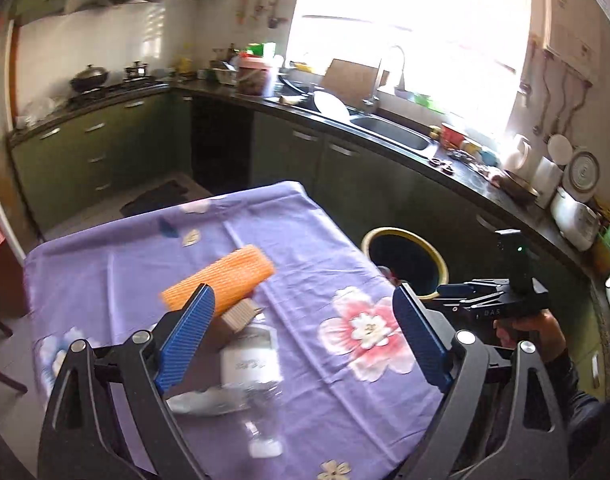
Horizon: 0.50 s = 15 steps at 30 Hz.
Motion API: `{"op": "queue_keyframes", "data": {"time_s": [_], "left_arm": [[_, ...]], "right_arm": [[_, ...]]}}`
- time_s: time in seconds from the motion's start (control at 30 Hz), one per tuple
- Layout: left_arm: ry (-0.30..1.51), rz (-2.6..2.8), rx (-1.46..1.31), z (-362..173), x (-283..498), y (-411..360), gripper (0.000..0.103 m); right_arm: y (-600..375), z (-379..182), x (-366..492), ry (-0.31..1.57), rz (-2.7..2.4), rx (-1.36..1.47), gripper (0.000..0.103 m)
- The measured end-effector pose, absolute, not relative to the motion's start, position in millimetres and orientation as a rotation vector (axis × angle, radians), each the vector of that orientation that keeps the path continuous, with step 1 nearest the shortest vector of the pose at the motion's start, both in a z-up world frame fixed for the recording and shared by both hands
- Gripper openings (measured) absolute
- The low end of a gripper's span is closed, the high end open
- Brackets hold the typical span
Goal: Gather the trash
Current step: 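Grasp the orange foam net sleeve with the right gripper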
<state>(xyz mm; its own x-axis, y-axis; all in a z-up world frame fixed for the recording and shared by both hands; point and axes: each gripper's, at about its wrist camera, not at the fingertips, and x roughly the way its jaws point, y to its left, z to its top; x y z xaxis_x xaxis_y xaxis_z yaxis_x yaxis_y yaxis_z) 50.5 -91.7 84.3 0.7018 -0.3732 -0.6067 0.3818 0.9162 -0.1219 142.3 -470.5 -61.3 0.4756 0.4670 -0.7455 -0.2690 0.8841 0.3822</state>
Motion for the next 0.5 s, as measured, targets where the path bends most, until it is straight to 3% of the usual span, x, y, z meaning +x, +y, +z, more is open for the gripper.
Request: {"op": "queue_keyframes", "data": {"time_s": [0.23,0.5], "left_arm": [[0.649,-0.287,-0.115,53.7,25.1,-0.9,0.087],[0.624,-0.271,-0.203,31.7,1.9,20.7,0.087]], "right_arm": [[-351.7,-26.7,196.3,0.997,0.665,0.144,0.072],[-273.4,-12.1,265.3,1.062,0.669,0.069,0.067]]}}
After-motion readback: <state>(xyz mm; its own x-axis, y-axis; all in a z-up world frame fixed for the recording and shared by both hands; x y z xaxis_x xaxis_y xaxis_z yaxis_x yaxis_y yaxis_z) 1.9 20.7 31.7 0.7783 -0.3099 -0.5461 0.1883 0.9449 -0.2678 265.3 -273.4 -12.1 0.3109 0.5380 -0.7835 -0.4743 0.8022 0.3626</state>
